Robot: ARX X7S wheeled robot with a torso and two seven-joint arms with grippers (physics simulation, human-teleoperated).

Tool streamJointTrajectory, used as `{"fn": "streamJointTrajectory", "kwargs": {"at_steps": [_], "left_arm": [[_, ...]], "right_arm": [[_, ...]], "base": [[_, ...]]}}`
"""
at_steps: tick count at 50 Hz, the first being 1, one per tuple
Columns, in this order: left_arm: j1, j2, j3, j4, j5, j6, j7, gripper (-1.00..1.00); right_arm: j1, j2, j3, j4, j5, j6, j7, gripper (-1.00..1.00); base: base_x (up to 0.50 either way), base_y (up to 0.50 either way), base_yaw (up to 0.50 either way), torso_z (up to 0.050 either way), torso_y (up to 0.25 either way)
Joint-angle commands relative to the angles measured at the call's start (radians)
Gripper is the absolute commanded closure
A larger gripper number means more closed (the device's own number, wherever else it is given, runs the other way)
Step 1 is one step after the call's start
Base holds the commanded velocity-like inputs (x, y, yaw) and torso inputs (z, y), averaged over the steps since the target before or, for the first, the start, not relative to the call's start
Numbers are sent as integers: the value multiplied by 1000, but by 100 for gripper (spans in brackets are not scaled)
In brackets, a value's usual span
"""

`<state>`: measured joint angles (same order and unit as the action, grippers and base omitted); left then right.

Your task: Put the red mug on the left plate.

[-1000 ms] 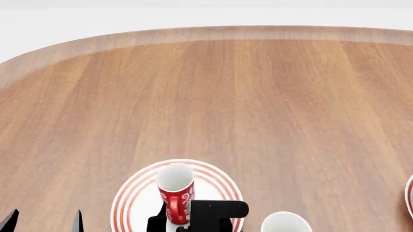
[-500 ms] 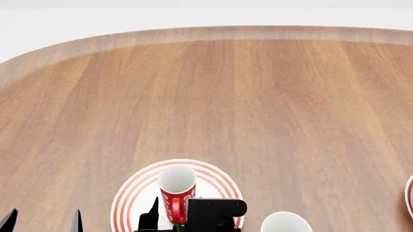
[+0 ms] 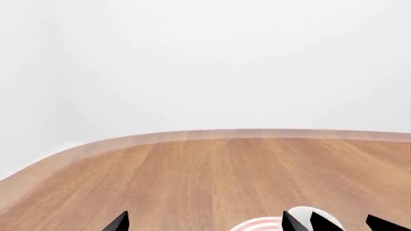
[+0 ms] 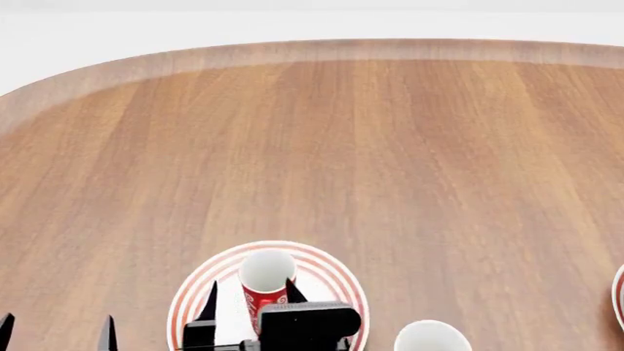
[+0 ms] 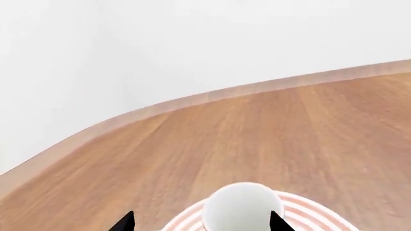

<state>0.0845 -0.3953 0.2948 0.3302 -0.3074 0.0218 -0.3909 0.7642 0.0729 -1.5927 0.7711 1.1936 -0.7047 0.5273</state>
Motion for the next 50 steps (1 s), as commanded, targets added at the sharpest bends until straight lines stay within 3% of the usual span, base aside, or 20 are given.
{"fn": "streamJointTrajectory", "kwargs": {"at_steps": [1, 4, 5, 6, 14, 16, 50], "left_arm": [[24, -17, -2, 57, 4, -2, -13, -100], [24, -17, -2, 57, 4, -2, -13, -100], [53, -36, -9, 116, 13, 0, -24, -100], [55, -38, -10, 122, 12, -1, -25, -100], [63, -44, -13, 138, 10, 0, -29, -100], [96, -62, -25, 199, 9, 7, -38, -100], [247, -132, -68, 418, 28, 77, -71, -100]], "right_arm": [[16, 90, -35, -201, -130, -35, 178, -100], [15, 90, -33, -201, -131, -34, 177, -100], [51, 214, -55, -351, -281, -19, 327, -100], [55, 226, -58, -483, -318, -11, 418, -100], [58, 247, -56, -527, -352, -3, 455, -100], [66, 321, -63, -685, -464, 21, 570, -100], [74, 467, -81, -1188, -819, 287, 860, -100]], "base": [[0, 0, 0, 0, 0], [0, 0, 0, 0, 0], [0, 0, 0, 0, 0], [0, 0, 0, 0, 0], [0, 0, 0, 0, 0], [0, 0, 0, 0, 0], [0, 0, 0, 0, 0]]}}
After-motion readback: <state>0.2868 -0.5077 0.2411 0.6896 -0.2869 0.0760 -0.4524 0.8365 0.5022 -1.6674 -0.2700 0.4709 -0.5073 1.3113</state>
